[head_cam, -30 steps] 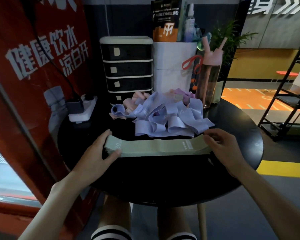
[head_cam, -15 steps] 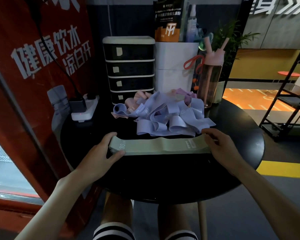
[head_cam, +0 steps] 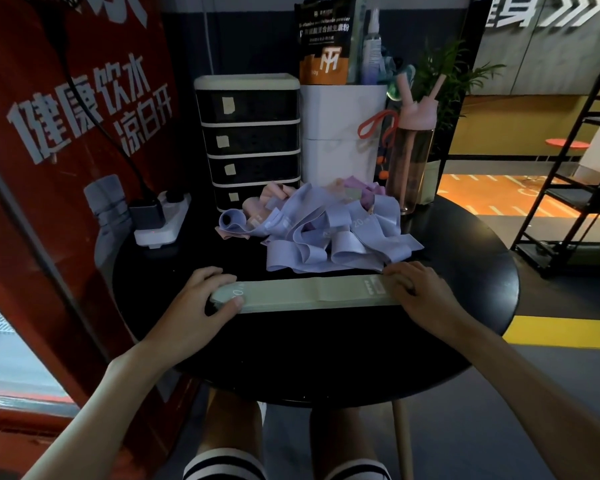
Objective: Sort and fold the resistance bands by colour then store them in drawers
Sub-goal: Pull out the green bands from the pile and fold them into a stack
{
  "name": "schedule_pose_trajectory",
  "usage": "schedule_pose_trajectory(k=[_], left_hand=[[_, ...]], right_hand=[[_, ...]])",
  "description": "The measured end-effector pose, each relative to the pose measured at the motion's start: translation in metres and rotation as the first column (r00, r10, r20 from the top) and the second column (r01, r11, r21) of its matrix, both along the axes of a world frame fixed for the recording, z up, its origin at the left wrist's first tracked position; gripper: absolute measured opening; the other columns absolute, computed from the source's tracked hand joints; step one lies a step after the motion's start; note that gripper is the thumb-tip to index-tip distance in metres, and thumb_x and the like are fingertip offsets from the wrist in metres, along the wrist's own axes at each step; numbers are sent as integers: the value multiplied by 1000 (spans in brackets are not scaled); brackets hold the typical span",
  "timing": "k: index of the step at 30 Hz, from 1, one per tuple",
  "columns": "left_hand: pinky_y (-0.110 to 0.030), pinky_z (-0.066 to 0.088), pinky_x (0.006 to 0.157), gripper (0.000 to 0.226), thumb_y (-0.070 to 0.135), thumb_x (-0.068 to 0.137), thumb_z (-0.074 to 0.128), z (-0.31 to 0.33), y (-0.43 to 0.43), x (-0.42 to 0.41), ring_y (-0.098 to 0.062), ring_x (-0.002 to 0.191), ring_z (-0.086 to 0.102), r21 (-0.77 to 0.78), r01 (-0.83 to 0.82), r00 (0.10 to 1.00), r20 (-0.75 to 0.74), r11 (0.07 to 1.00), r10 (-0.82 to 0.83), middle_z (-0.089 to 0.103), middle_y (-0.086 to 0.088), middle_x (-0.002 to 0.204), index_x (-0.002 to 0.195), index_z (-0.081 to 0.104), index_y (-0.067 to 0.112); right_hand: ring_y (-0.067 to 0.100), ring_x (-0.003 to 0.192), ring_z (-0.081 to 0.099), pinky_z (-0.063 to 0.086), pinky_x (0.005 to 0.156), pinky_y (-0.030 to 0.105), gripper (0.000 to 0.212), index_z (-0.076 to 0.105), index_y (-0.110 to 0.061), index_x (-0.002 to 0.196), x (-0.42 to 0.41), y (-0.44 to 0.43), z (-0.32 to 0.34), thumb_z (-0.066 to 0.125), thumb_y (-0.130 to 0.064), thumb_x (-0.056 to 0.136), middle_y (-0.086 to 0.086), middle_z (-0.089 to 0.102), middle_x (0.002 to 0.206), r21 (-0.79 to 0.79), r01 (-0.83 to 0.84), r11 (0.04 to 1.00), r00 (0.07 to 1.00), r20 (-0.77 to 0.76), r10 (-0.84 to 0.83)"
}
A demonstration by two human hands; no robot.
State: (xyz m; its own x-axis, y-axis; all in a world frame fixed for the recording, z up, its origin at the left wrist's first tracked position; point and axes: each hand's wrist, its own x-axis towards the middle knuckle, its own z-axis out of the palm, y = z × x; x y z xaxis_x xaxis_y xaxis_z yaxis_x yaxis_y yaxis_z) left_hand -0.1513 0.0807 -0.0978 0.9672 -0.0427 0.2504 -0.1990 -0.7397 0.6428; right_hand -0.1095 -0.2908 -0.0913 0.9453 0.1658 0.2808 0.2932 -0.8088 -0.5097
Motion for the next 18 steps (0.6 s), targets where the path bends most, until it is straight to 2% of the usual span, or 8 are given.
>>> schedule_pose_trajectory(k=[2, 4, 6, 8, 10, 13, 16, 18], left_hand=[[-24, 29, 108, 47, 37, 91, 66, 4, 0, 1, -9, 136, 38, -5, 8, 1000, -1, 1000, -8, 37, 9, 145, 136, 57, 25], [-30, 30, 112, 51, 51, 88, 65, 15, -6, 3, -9, 138, 35, 9, 6, 998, 56, 1000, -7, 36, 15, 144, 135, 56, 32], [-34, 32, 112, 56, 63, 83, 52, 33, -23, 8, -7, 135, 38, 20, 17, 987, 161, 1000, -20, 42, 20, 137, 131, 57, 34], [-34, 38, 108, 49, 59, 84, 48, 50, -48, 18, -4, 128, 45, 27, 62, 968, 242, 998, -66, 49, 22, 128, 124, 60, 32], [-40, 44, 103, 40, 49, 87, 51, 63, -75, 34, -7, 122, 50, 38, 84, 955, 283, 996, -91, 56, 15, 124, 119, 62, 27], [-45, 43, 99, 38, 43, 88, 51, 75, -111, 72, -19, 119, 51, 128, 63, 958, 269, 990, -96, 58, 5, 124, 116, 63, 20], [-46, 42, 95, 40, 52, 85, 37, 72, -133, 115, -25, 120, 49, 265, 8, 972, 223, 964, -70, 58, 1, 123, 97, 58, 20], [-50, 40, 97, 39, 58, 82, 32, 62, -137, 139, -26, 125, 44, 311, -22, 985, 172, 950, -34, 48, -2, 142, 92, 50, 25]], right_hand=[[20, 107, 55, 46, 95, 47, 26, 64, -33, 116, -1, 0, 2, 49, -31, 95, -9, 57, 114, 23, -13, 1000, 1000, -21, 14], [18, 108, 55, 45, 97, 40, 22, 66, -27, 113, -3, 0, 4, 52, -29, 96, -7, 58, 111, 71, -29, 997, 999, -13, 30], [16, 106, 55, 45, 93, 33, 20, 66, -14, 107, -5, 0, 9, 51, -24, 98, -3, 58, 105, 119, -53, 992, 999, 17, 52], [13, 101, 56, 48, 87, 31, 15, 64, -19, 104, -3, 0, 17, 52, -25, 99, -7, 57, 105, 184, -54, 981, 998, 42, 47], [10, 97, 59, 49, 82, 28, 11, 62, -27, 105, 7, -2, 23, 54, -28, 98, -14, 54, 103, 227, -40, 973, 998, 66, 26], [12, 101, 59, 45, 82, 25, 18, 63, -26, 113, 30, -5, 32, 54, -30, 98, -10, 57, 107, 205, -25, 978, 999, 45, 17], [12, 100, 59, 42, 79, 18, 18, 66, -20, 111, 56, -2, 42, 55, -26, 98, -2, 63, 109, 179, -48, 983, 998, 39, 41], [9, 99, 60, 40, 76, 10, 21, 67, -16, 113, 76, 4, 50, 55, -24, 98, -4, 64, 109, 153, -73, 985, 997, 39, 68]])
